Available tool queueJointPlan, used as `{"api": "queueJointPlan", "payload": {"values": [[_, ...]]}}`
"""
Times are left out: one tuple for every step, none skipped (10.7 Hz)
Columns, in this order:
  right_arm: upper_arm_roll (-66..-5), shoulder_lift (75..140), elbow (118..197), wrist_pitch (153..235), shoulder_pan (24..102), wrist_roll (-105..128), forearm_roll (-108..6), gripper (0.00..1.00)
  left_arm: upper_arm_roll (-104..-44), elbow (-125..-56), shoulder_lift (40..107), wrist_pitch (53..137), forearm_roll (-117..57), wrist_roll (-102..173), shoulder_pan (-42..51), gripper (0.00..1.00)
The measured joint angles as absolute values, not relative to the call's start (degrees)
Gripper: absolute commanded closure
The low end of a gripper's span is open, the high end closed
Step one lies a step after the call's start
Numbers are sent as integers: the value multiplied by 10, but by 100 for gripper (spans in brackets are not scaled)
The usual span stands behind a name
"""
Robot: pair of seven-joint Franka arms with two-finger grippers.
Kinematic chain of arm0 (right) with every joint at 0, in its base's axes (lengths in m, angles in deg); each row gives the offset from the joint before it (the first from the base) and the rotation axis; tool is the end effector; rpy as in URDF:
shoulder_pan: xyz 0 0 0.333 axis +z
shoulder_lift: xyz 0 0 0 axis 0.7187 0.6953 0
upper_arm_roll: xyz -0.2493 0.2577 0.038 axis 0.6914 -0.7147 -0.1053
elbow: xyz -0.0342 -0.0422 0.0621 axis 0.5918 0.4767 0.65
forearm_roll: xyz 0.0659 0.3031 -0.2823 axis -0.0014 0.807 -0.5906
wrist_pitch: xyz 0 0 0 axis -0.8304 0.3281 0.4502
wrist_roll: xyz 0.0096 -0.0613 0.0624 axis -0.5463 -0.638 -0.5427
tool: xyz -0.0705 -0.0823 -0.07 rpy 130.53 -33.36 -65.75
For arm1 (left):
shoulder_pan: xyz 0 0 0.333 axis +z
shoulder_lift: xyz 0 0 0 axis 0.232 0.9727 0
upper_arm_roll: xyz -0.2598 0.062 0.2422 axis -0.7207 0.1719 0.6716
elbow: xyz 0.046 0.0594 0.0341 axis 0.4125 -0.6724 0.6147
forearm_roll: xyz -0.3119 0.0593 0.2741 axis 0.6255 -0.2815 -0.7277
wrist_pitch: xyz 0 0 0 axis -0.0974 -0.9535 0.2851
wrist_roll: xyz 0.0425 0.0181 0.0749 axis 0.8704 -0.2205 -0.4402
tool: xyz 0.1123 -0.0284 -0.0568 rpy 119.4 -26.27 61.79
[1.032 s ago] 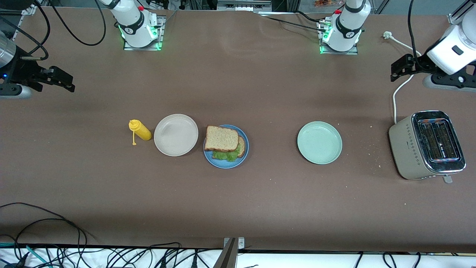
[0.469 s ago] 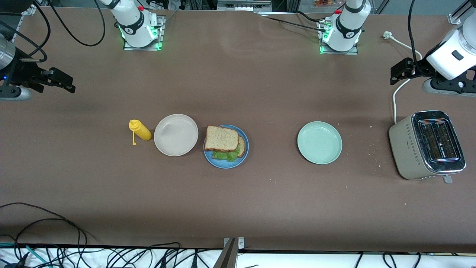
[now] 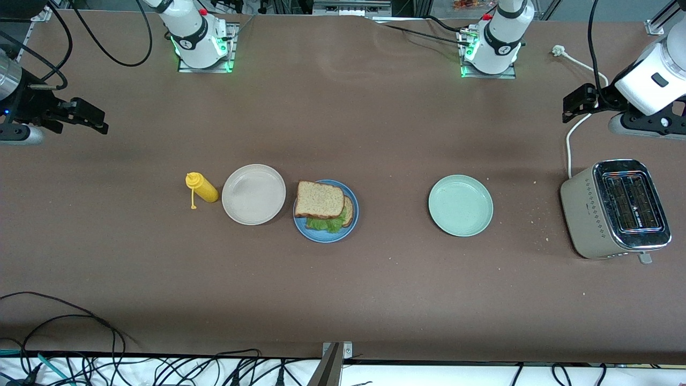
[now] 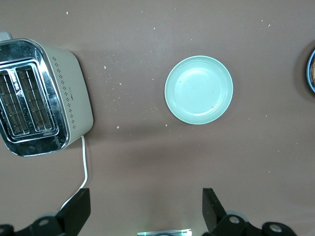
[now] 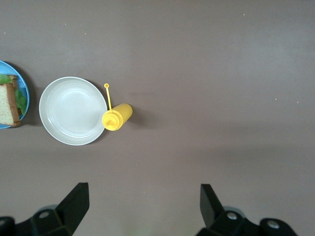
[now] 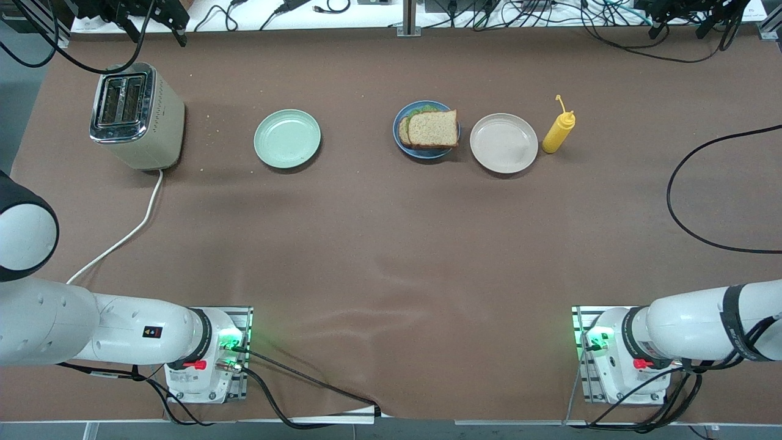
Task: Make sandwich in blue plate with both arms
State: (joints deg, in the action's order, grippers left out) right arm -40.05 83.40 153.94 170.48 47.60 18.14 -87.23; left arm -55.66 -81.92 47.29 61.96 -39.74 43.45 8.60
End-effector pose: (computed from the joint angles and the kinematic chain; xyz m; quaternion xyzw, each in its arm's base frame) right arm 0.5769 0.0096 0.6118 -0.9997 0.0051 0.0243 0.0026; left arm 0.5628 -0.0417 0.6365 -0.9972 0.0512 0.0548 0.0071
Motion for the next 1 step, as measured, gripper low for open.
{"api": "queueJointPlan", "payload": {"values": [[-401, 834, 1539, 1705, 476, 181, -872, 0, -557, -819, 473, 620, -397, 434, 86, 0]]}}
